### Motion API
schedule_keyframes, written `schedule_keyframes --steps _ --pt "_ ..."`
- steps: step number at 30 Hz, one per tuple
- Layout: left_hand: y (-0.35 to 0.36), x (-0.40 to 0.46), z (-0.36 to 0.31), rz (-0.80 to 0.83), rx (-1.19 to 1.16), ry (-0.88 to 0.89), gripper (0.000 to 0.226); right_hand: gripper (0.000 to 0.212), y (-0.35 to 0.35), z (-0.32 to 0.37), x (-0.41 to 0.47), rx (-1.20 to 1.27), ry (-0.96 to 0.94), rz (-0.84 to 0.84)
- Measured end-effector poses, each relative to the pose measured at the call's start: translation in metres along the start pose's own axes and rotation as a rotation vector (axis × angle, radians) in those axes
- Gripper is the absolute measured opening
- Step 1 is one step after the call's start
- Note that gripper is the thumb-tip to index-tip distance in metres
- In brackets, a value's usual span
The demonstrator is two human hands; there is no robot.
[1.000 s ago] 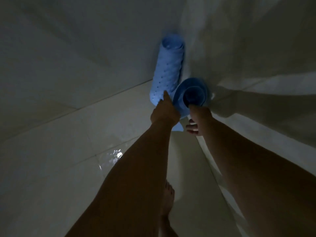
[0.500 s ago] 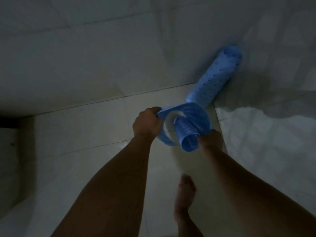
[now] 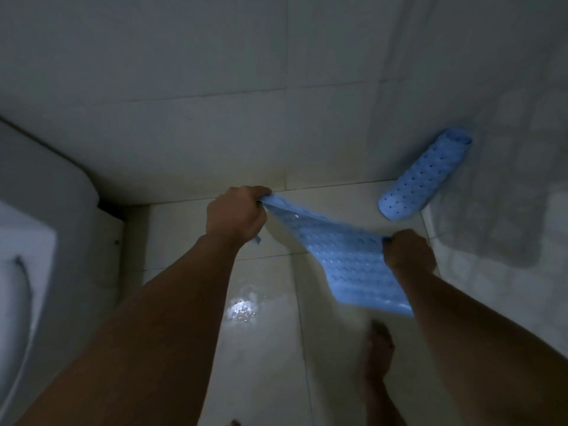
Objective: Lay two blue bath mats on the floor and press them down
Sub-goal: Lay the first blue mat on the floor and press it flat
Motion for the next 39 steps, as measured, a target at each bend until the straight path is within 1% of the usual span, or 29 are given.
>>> schedule_keyframes --steps 1,3,5,7,9,12,14,16,18,20,21,22,23,24,25,26,27,28,29,30,32,33,35,37,39 --pt "-0.012 -0.009 0.001 0.003 0.028 0.043 0.056 0.031 0.0 0.001 -0.008 0.074 0.011 0.027" --pt "-0.033 -0.023 0.005 0.005 0.112 0.122 0.052 0.029 0.001 0.002 -0.022 0.382 0.09 0.103" --pt "-0.053 -0.035 0.011 0.0 0.196 0.206 0.056 0.033 -0.012 0.01 -0.037 0.576 0.131 0.046" --pt "-0.068 -0.038 0.022 -0.014 0.311 0.277 0.061 0.042 -0.034 0.03 -0.042 0.559 0.041 -0.091" --pt "-0.079 -0.032 0.039 -0.025 0.406 0.301 0.065 0.041 -0.053 0.054 -0.042 0.536 -0.111 -0.202" --pt "-0.093 -0.019 0.071 -0.049 0.446 0.232 0.068 0.025 -0.072 0.096 -0.042 0.535 -0.428 -0.262" --pt "-0.101 -0.018 0.088 -0.124 0.395 0.23 0.067 0.019 -0.079 0.111 -0.051 0.517 -0.597 -0.297" --pt "-0.099 -0.03 0.099 -0.204 0.369 0.287 0.061 0.02 -0.075 0.108 -0.061 0.475 -0.699 -0.336" --pt "-0.082 -0.054 0.113 -0.249 0.389 0.348 0.056 0.03 -0.061 0.094 -0.072 0.407 -0.758 -0.335" --pt "-0.043 -0.083 0.136 -0.236 0.401 0.369 0.061 0.043 -0.033 0.07 -0.079 0.338 -0.816 -0.284" --pt "-0.018 -0.097 0.147 -0.207 0.407 0.364 0.065 0.044 -0.013 0.053 -0.082 0.301 -0.833 -0.252" --pt "0.01 -0.11 0.157 -0.135 0.421 0.318 0.066 0.042 0.01 0.032 -0.084 0.256 -0.821 -0.219" --pt "0.039 -0.126 0.167 -0.017 0.442 0.255 0.066 0.037 0.035 0.009 -0.086 0.192 -0.77 -0.179" --pt "0.068 -0.141 0.173 0.143 0.455 0.177 0.068 0.031 0.064 -0.018 -0.085 0.096 -0.685 -0.128" --pt "0.105 -0.163 0.184 0.331 0.484 0.086 0.072 0.027 0.095 -0.049 -0.086 -0.03 -0.569 -0.038" --pt "0.133 -0.186 0.189 0.484 0.518 -0.004 0.076 0.028 0.128 -0.081 -0.089 -0.158 -0.443 0.111" --pt "0.155 -0.206 0.189 0.547 0.523 -0.058 0.078 0.032 0.162 -0.113 -0.097 -0.273 -0.335 0.278" --pt "0.17 -0.221 0.182 0.54 0.51 -0.077 0.078 0.031 0.191 -0.139 -0.109 -0.355 -0.273 0.419" --pt "0.182 -0.233 0.174 0.532 0.489 -0.085 0.079 0.024 0.211 -0.156 -0.126 -0.392 -0.259 0.522" --pt "0.197 -0.246 0.167 0.589 0.473 -0.085 0.079 0.019 0.221 -0.16 -0.145 -0.398 -0.277 0.588" --pt "0.215 -0.266 0.149 0.737 0.447 -0.092 0.077 0.015 0.236 -0.159 -0.18 -0.374 -0.286 0.684" --pt "0.219 -0.271 0.14 0.777 0.441 -0.094 0.076 0.018 0.239 -0.154 -0.192 -0.369 -0.296 0.725" --pt "0.219 -0.27 0.126 0.786 0.41 -0.115 0.073 0.03 0.246 -0.149 -0.203 -0.351 -0.27 0.774" --pt "0.214 -0.262 0.12 0.77 0.371 -0.169 0.071 0.034 0.25 -0.143 -0.199 -0.306 -0.242 0.775" --pt "0.206 -0.255 0.116 0.753 0.347 -0.225 0.071 0.031 0.237 -0.118 -0.2 -0.286 -0.271 0.765"
Point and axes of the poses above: each hand's wrist, its own x-axis towards the middle knuckle, its own y-axis out of the palm, z = x × y, the point moved 8 cm from there along x, towards the middle knuckle, and after that the axes turned 1 degree about -x, right-handed, at the moved point
